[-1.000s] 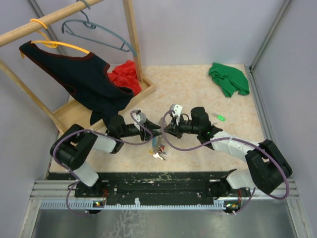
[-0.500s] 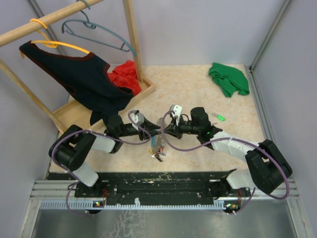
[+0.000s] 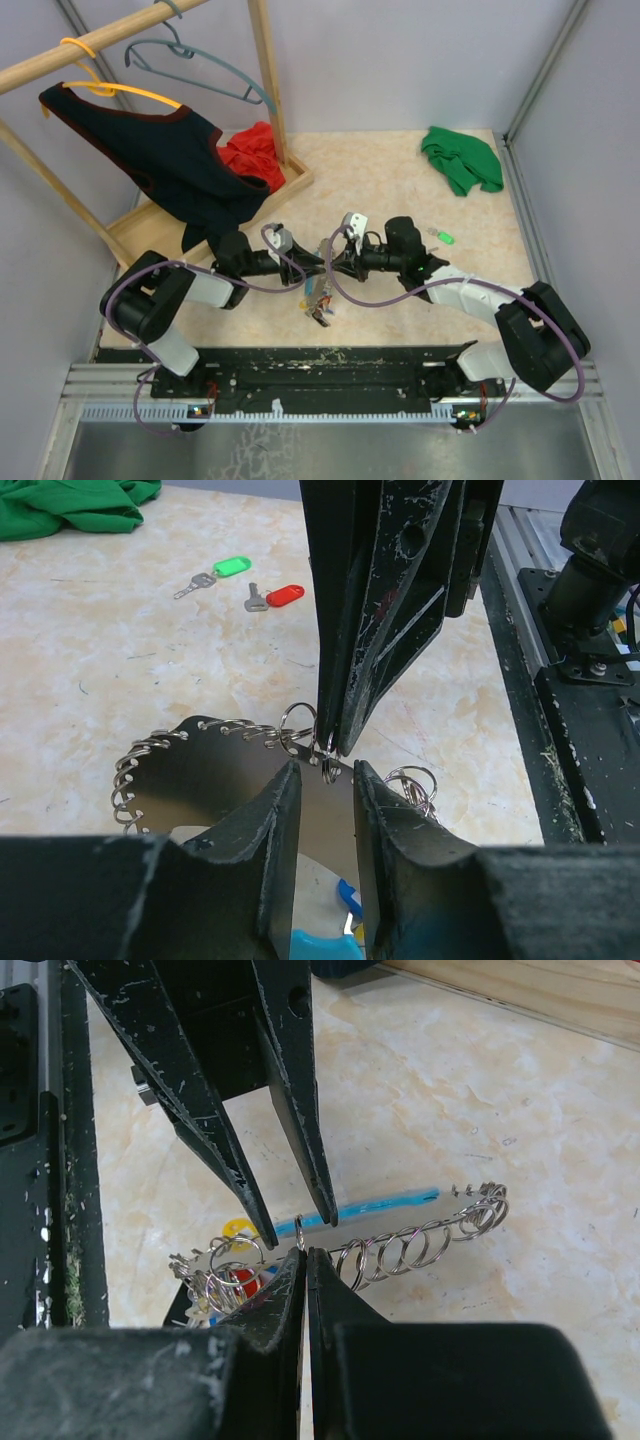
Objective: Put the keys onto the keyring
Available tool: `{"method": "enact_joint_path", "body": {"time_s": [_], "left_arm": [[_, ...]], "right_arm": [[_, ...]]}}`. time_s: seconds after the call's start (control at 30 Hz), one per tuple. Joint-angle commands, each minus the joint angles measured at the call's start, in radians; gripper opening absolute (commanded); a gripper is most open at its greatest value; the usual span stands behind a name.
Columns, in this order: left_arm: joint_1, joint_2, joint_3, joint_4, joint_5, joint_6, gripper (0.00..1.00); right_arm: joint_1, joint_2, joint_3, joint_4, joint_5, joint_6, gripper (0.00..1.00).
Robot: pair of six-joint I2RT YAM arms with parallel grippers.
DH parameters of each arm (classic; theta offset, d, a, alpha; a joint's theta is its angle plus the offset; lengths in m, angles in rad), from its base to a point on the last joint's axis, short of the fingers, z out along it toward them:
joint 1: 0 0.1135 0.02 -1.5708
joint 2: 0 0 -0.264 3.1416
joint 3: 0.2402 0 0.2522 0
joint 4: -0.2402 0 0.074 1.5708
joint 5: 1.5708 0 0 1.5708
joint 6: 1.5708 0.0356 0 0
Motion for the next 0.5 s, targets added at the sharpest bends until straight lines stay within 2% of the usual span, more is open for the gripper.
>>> {"method": "enact_joint_path", "body": {"time_s": [0.0, 0.47], "left_arm": [[0.001, 0.014, 0.02, -0.006, 0.034, 0.013, 0.33], [0.0, 0.021, 0.026, -0.015, 0.055, 0.01, 0.21]], "right_arm": [[0.001, -0.038, 0.002, 0.076, -0.039, -0.017, 0.0], [0.001, -0.043, 0.0, 0.087, -0.051, -0.015, 0.0]]}}
